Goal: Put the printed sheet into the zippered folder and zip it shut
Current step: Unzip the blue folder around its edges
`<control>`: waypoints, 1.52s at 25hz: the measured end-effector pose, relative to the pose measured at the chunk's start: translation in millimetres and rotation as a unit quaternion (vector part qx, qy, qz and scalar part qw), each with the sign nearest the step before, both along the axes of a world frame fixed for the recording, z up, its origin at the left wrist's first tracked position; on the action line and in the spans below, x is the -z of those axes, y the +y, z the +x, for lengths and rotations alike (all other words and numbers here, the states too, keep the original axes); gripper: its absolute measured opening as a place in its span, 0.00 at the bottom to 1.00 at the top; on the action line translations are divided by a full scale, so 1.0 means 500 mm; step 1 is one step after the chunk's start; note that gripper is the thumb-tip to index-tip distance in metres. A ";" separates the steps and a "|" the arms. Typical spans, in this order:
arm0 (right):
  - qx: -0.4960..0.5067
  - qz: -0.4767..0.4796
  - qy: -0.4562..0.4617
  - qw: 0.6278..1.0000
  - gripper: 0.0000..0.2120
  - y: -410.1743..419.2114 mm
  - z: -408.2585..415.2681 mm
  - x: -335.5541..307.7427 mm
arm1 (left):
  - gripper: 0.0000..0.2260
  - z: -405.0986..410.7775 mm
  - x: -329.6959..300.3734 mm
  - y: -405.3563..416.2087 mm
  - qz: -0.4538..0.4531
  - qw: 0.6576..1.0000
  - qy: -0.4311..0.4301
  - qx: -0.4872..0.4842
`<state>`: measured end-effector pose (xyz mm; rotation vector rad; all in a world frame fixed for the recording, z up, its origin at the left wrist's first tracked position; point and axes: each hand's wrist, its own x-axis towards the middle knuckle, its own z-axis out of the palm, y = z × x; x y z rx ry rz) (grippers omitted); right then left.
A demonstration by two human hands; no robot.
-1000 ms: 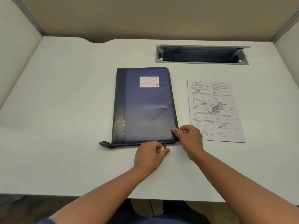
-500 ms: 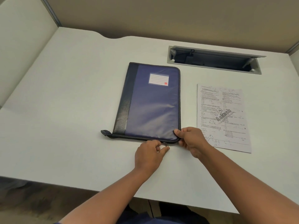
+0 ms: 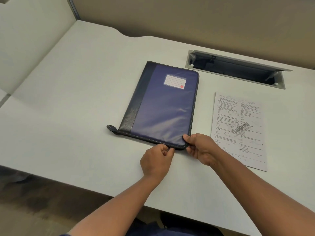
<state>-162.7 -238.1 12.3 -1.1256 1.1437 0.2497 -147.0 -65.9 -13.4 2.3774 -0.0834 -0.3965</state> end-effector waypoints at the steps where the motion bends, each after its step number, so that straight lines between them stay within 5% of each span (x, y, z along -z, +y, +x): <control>1: -0.002 0.004 0.000 1.000 0.09 0.000 0.002 -0.001 | 0.09 0.000 0.000 -0.001 -0.002 1.000 -0.001 -0.007; 14: 0.020 -0.060 -0.031 0.998 0.15 0.031 0.011 -0.003 | 0.08 -0.002 -0.003 0.004 -0.013 1.000 -0.010 -0.024; 38: 0.069 -0.039 -0.033 0.996 0.17 0.035 0.019 0.029 | 0.08 0.058 0.008 0.070 0.041 0.999 -0.034 -0.008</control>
